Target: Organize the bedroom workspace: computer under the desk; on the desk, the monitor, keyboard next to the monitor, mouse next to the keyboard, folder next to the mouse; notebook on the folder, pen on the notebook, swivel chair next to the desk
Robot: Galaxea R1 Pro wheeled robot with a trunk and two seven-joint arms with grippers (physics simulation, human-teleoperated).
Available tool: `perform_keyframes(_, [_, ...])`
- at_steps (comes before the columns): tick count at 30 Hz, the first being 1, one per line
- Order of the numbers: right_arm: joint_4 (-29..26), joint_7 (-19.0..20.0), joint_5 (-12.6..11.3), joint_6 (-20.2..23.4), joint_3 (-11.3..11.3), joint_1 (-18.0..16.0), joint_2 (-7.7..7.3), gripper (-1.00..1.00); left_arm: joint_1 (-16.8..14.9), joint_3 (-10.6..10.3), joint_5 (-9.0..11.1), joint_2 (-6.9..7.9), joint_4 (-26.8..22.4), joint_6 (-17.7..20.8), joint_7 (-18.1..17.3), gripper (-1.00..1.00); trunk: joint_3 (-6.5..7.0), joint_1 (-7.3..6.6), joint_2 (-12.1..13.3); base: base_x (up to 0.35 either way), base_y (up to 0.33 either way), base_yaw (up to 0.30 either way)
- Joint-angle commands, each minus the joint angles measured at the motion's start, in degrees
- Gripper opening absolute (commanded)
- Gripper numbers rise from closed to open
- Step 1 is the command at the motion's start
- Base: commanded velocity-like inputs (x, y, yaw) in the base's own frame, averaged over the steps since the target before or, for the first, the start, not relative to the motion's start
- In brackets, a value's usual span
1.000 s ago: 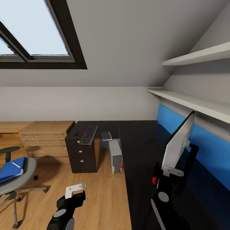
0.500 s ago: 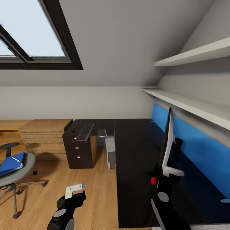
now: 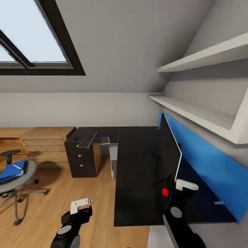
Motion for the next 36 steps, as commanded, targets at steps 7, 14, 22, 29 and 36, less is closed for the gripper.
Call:
perform_keyframes(7, [0.03,-0.26,0.24,0.03,0.04,-0.04,0.0,1.0,-0.03,-0.03,0.62,0.0,-0.09,0.08,0.54,1.0,-0.09,0.01,-0.08,-0.043,-0.158,0.0])
perform_keyframes(14, [0.03,-0.23,0.24,0.03,0.04,-0.04,0.0,1.0,-0.03,-0.01,0.63,0.0,-0.09,0.24,0.54,1.0,-0.09,0.01,-0.08,-0.003,-0.069,0.0])
perform_keyframes(22, [0.03,-0.25,0.24,0.03,0.04,-0.04,0.0,1.0,-0.03,-0.02,0.69,0.0,0.48,0.17,0.48,1.0,-0.09,0.01,-0.08,0.0,-0.127,0.0])
perform_keyframes(29, [0.03,-0.28,0.24,0.03,0.04,-0.04,0.0,1.0,-0.03,-0.05,0.69,0.0,0.53,0.16,0.52,1.0,-0.09,0.01,-0.08,0.0,-0.114,0.0])
perform_keyframes(36, [0.03,-0.08,0.25,-0.04,0.13,-0.04,-0.02,1.0,-0.03,-0.01,0.69,0.0,0.53,0.16,0.52,1.0,-0.09,0.01,-0.08,0.0,-0.046,0.0])
